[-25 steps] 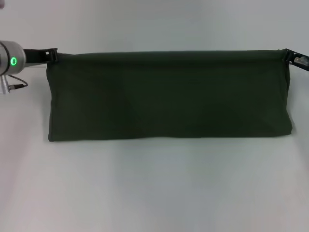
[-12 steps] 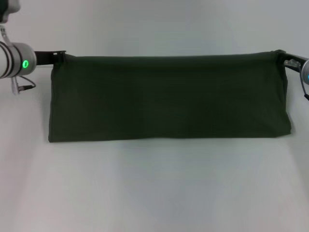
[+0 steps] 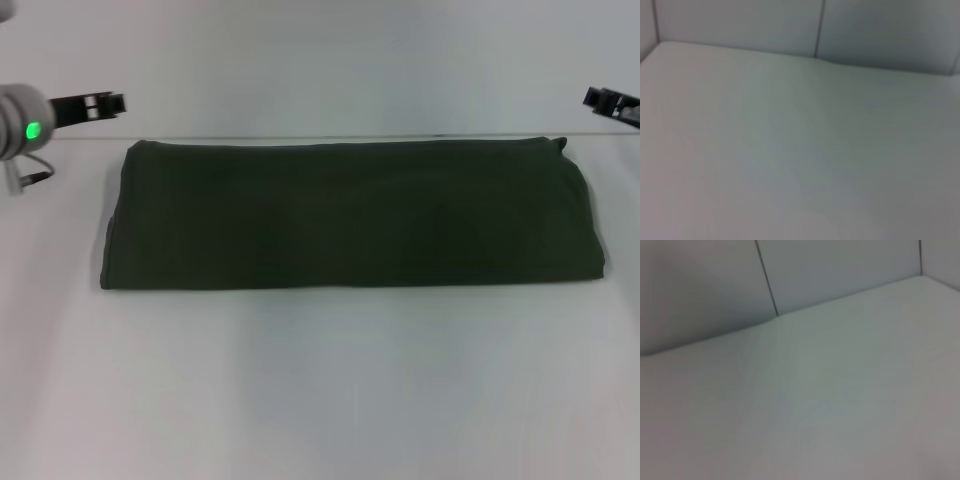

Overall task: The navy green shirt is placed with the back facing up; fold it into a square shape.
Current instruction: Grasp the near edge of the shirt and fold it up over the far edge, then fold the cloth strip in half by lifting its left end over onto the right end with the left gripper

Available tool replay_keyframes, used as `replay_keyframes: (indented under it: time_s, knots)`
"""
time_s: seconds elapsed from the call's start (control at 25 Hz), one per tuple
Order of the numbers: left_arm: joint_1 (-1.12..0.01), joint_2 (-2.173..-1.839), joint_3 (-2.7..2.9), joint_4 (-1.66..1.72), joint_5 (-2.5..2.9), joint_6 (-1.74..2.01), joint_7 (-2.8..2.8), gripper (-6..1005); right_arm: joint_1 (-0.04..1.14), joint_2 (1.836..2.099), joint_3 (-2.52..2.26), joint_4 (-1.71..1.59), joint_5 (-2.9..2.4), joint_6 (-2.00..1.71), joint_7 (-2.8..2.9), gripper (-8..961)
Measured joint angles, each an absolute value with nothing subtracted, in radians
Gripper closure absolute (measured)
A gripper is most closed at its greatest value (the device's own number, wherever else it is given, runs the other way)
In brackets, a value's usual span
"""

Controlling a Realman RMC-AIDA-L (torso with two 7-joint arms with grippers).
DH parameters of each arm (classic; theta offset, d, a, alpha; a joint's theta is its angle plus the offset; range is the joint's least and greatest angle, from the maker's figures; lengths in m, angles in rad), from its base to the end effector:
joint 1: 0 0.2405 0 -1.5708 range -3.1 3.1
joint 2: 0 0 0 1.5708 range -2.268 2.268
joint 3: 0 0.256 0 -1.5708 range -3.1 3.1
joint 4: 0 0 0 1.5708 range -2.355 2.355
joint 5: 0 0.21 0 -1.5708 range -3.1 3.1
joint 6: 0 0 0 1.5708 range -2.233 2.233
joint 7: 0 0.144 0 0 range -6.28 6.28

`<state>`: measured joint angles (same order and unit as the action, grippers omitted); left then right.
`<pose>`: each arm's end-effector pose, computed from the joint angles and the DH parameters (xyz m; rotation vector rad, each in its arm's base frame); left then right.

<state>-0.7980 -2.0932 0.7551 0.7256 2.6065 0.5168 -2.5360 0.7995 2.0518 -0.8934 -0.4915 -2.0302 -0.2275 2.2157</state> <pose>-0.2617 0.4797 0.0573 -1.6902 -1.1659 -0.3092 0.2784 0.4832 0.0407 -1.5510 1.1962 0.4604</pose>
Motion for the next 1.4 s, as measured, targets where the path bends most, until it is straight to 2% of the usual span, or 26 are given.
replay_keyframes:
  time_s: [0.12, 0.24, 0.44, 0.68, 0.88, 1.08, 1.4]
  knots:
    - [-0.742, -2.114, 0.753, 0.813, 2.580, 0.595, -2.552, 610, 0.757, 2.037, -0.852, -0.555, -2.029, -0.377, 2.240, 530]
    - [-0.687, -2.110, 0.728, 0.854, 2.470, 0.769, -2.553, 365, 0.706, 2.026, -0.794, -0.602, -2.004, -0.609, 2.252, 434]
    - [-0.602, -2.051, 0.625, 0.769, 2.195, 1.086, -2.530, 262, 0.613, 2.016, -0.708, -0.623, -1.890, -0.948, 2.207, 293]
    - [-0.517, -2.033, 0.585, 0.635, 1.977, 1.211, -2.465, 139, 0.550, 2.005, -0.666, -0.611, -1.842, -1.117, 2.194, 234]
    - [-0.506, -2.024, 0.556, 0.521, 1.946, 1.153, -2.424, 65, 0.531, 2.004, -0.656, -0.602, -1.841, -1.121, 2.189, 235]
    - [-0.490, -2.028, 0.520, 0.510, 1.944, 1.161, -2.417, 65, 0.529, 2.004, -0.644, -0.580, -1.839, -1.118, 2.167, 236]
    - [-0.439, -2.001, 0.501, 0.502, 1.956, 1.208, -2.496, 65, 0.529, 2.007, -0.643, -0.570, -1.839, -1.123, 2.156, 237]
